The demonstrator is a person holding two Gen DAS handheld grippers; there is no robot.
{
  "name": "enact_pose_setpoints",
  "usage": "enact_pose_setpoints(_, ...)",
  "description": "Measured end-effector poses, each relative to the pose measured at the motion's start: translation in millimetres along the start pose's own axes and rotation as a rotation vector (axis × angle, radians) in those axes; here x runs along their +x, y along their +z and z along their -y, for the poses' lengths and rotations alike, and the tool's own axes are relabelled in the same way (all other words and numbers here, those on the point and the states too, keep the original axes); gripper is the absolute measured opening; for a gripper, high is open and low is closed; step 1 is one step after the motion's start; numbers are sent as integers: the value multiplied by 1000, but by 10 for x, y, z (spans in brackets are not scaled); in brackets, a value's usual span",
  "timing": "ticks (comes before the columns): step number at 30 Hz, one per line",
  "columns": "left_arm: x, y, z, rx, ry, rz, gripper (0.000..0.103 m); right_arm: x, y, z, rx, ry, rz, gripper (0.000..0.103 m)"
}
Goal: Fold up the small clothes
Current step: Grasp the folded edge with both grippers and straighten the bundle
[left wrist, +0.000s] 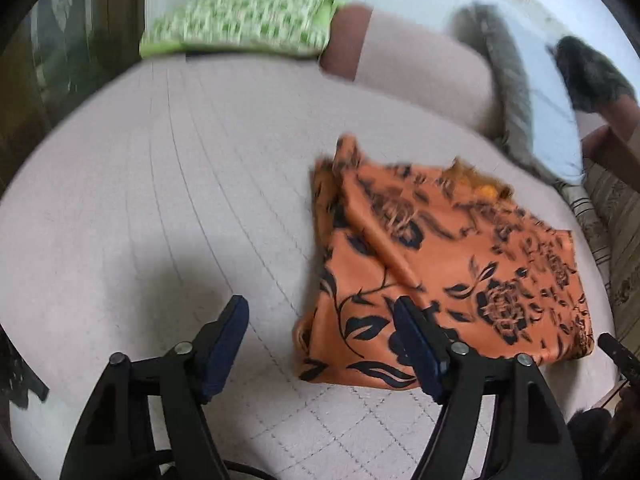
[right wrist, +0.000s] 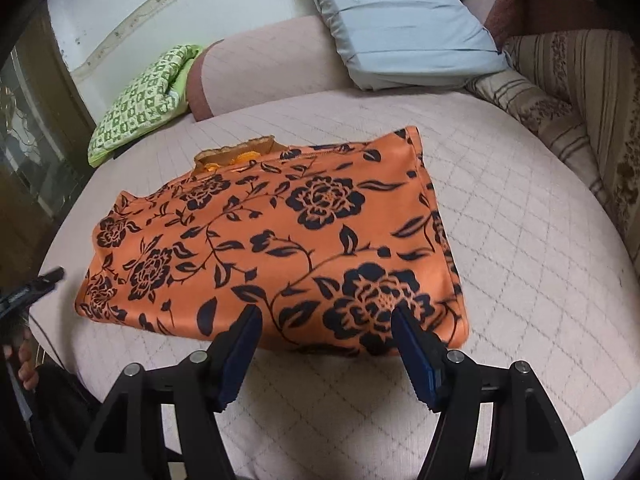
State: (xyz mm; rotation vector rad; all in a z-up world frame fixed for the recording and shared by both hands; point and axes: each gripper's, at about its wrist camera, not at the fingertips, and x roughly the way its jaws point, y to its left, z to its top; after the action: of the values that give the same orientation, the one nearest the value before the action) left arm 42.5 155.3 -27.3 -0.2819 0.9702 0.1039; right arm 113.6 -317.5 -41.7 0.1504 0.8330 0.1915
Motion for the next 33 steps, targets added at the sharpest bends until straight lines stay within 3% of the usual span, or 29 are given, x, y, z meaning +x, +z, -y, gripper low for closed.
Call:
enact_pose_setpoints(2,89,-76,3,-12,-22,-36,67,-1,8,64,23,7,7,70)
enact_pose_setpoints(5,190,-185,58,1,-12,-62,66,31,2,159,50,14,9,70)
enact_pose_setpoints(10,56,-175,181,56,6,11,66,121,-30,217,64,37,13,70)
enact_pose_setpoints(13,176,-171,174,75,-7,-25,64,128,-46,229,69,44,31,70)
enact_pose_setpoints(15,280,-164,123,62,-10,-55,44,105,-50,229,67,58,48,70)
enact_pose_setpoints(17,323,-164,75,33,-27,-60,42,91,-58,228,64,69,59,70)
enact_pose_setpoints(18,314,-162,73,30,-30,-54,26,95,-60,233,67,74,61,70)
enact_pose_setpoints(20,274,-158,73,27,-3,-44,6,113,-55,255,82,82,62,70)
enact_pose_setpoints(25,-35,-287,101,-25,22,11,5,123,-50,305,103,95,69,70)
enact_pose_setpoints(28,265,-416,-63,-133,25,-98,6,174,-52,321,110,85,47,70)
enact_pose_setpoints(33,78,-247,87,-63,55,-48,7,164,-50,338,119,93,46,70)
